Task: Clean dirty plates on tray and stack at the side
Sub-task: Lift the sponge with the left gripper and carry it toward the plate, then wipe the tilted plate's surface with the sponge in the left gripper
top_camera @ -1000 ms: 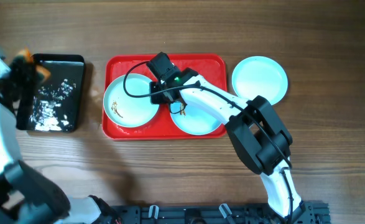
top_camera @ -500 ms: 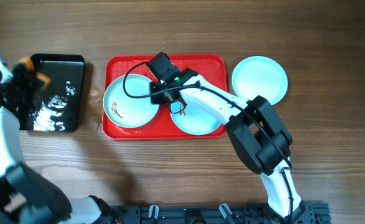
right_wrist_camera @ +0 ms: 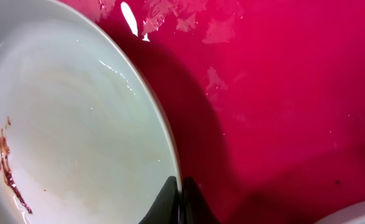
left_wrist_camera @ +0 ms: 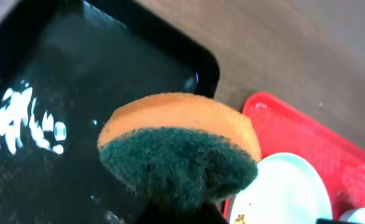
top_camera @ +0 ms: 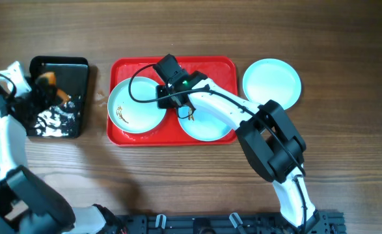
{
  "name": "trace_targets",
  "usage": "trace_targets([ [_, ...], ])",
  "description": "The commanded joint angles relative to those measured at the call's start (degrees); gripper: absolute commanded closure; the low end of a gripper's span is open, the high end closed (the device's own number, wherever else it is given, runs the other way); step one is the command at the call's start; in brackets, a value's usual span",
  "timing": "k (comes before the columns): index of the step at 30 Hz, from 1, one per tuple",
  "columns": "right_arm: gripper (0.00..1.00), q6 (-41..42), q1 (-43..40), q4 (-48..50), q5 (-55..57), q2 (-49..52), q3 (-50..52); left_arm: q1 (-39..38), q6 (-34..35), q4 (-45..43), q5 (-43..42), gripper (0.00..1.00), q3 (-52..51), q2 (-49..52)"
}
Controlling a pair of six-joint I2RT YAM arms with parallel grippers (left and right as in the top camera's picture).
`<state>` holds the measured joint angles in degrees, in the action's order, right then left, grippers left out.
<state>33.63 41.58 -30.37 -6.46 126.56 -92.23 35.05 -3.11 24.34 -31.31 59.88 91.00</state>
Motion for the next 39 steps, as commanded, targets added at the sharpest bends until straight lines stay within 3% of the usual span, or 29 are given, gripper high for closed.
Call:
trace_targets([
  [1, 0.96, -1.7, 0.3, 0.1, -1.1, 1.1, 0.1, -0.1, -1.8, -4.5, -7.3, 0.96, 0.2, -3.8],
  [3, 0.96, -1.7, 0.3, 0.2, -1.1, 1.1, 0.1, -0.1, -0.7, -7.2, -10.3, 0.96, 0.2, -7.0],
  [9, 0.96, -1.7, 0.3, 0.3, -1.1, 1.1, 0.1, -0.2, -1.2, -0.2, 6.8, 0.96, 0.0, 0.3],
  [12, 0.96, -2.1, 0.3, -0.2, -1.1, 1.1, 0.1, -0.2, -1.1, -0.8, 2.1, 0.96, 0.1, 1.6],
  [15, 0.96, -2.1, 0.3, -0.3, -1.1, 1.1, 0.1, -0.3, -1.1, -4.7, -8.4, 0.96, 0.9, -4.7],
  [16, 0.96, -2.0, 0.3, -0.2, -1.1, 1.1, 0.1, -0.3, -1.2, -6.3, -8.4, 0.96, 0.9, -7.1],
  [18, 0.96, -2.0, 0.3, 0.0, -1.1, 1.1, 0.1, -0.3, -1.2, -6.0, -2.7, 0.96, 0.9, -7.8],
  [21, 0.96, -2.0, 0.3, -0.1, -1.1, 1.1, 0.1, -0.3, -1.2, -0.3, 14.5, 0.96, -0.3, -3.1],
  [25, 0.96, -1.2, 0.3, -0.4, -2.3, 1.1, 0.1, -0.4, 1.0, -1.4, 4.7, 0.96, 0.4, -6.1],
  [29, 0.96, -0.2, 0.3, -0.2, -6.1, 1.1, 0.1, -1.2, 13.4, -5.4, -7.7, 0.96, 0.9, -15.8],
  [35, 0.96, 1.2, 0.3, -1.5, -2.5, 1.1, 0.1, -13.5, 14.3, 6.5, -3.7, 0.96, 0.9, -12.9],
  [39, 0.96, 1.5, -0.5, -2.1, -1.9, 1.1, 0.1, -21.7, 14.3, 8.4, -2.5, 0.96, 0.9, -6.2],
])
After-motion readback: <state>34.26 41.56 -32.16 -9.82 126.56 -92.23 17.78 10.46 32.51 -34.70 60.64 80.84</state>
